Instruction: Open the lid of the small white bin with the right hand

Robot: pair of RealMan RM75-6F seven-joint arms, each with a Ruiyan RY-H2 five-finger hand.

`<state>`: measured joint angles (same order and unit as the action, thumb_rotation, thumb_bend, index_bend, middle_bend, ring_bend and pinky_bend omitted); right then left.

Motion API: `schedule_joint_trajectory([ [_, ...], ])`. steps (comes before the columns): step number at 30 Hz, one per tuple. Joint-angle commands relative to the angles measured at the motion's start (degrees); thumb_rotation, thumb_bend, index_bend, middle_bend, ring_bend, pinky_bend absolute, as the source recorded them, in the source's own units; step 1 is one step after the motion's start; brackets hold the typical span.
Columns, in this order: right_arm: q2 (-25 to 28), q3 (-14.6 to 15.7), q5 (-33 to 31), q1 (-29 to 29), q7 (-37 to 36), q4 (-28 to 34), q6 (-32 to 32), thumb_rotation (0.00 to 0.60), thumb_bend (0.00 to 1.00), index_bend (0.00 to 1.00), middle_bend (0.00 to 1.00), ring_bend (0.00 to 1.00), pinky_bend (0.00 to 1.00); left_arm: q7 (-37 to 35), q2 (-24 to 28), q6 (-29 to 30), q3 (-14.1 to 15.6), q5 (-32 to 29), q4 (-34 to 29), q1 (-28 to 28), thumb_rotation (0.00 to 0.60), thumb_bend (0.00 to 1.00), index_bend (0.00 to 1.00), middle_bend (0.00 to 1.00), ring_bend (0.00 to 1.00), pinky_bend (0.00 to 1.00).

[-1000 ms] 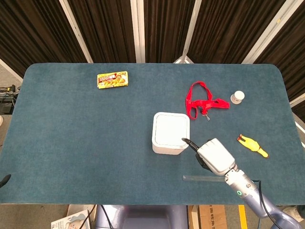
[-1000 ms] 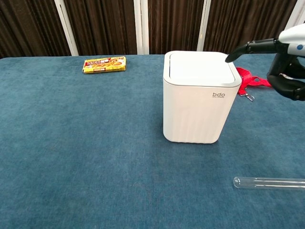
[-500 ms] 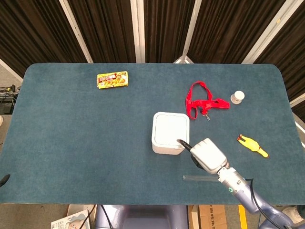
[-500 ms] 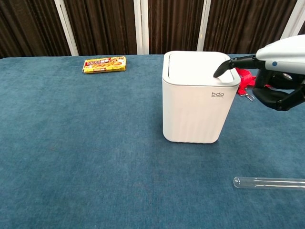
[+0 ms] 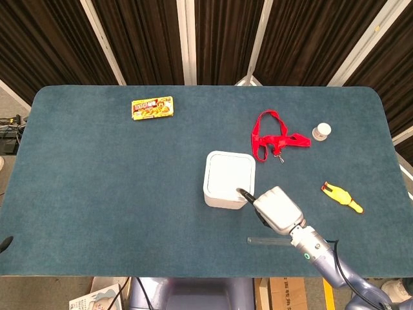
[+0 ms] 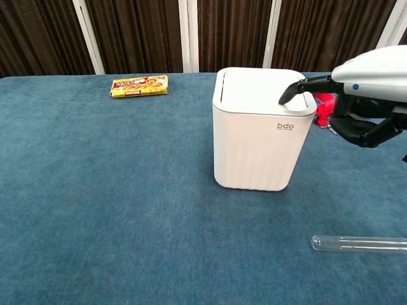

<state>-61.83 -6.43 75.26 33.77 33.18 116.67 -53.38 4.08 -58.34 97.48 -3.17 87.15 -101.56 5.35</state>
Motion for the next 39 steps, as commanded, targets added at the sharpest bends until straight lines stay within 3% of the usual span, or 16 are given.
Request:
schedule_joint_trajectory([
  [1,0.29,-0.15,-0.47,0.01,-0.12,0.54,-0.84,0.600,0.69,0.29,0.85,0.87,0.74,0.00,0.01,0.03,-0.02,-0.05,-0.02,0.02,0.600,0.05,0.07,0.00,0.00,0.00],
  [5,0.36,-1.94,-0.49,-2.04,-4.49,1.28,-6.27,0.600,0.69,0.19,0.84,0.86,0.74,-0.15,0.03,0.13,-0.06,-0.08,-0.03,0.08,0.600,0.05,0.07,0.00,0.00,0.00],
  [8,0.02,-3.48,0.00,-4.65,-9.85,0.66,-11.91,0.600,0.63,0.16,0.75,0.78,0.72,-0.21,0.06,0.10,-0.05,-0.09,-0.04,0.09,0.600,0.05,0.07,0.00,0.00,0.00],
  [13,1.28,-4.17,-1.81,-8.46,-16.03,-1.19,-17.15,0.600,0.43,0.12,0.43,0.53,0.48,-0.05,0.00,0.07,0.07,0.21,-0.10,0.06,0.600,0.05,0.07,0.00,0.00,0.00],
  [19,3.02,-2.53,-4.14,-11.81,-17.55,-4.01,-19.29,0.600,0.35,0.09,0.21,0.30,0.28,0.61,-0.19,0.00,0.17,0.39,-0.29,0.01,0.600,0.05,0.07,0.00,0.00,0.00],
  [22,2.09,-1.54,-2.67,-13.72,-18.87,-6.57,-21.79,0.600,0.35,0.09,0.17,0.25,0.25,0.97,-0.29,-0.06,0.20,0.44,-0.36,-0.02,0.600,0.05,0.07,0.00,0.00,0.00],
  [31,-4.89,3.09,6.38,-21.52,-20.66,-18.56,-34.26,0.600,0.35,0.09,0.16,0.22,0.20,1.36,-0.18,-0.55,0.28,0.22,-0.43,-0.15,0.600,0.05,0.07,0.00,0.00,0.00],
  [39,-8.69,5.77,10.32,-25.31,-23.18,-26.52,-38.32,0.600,0.35,0.09,0.16,0.21,0.17,2.05,0.18,-1.17,0.57,0.17,-0.77,-0.27,0.600,0.05,0.07,0.00,0.00,0.00],
])
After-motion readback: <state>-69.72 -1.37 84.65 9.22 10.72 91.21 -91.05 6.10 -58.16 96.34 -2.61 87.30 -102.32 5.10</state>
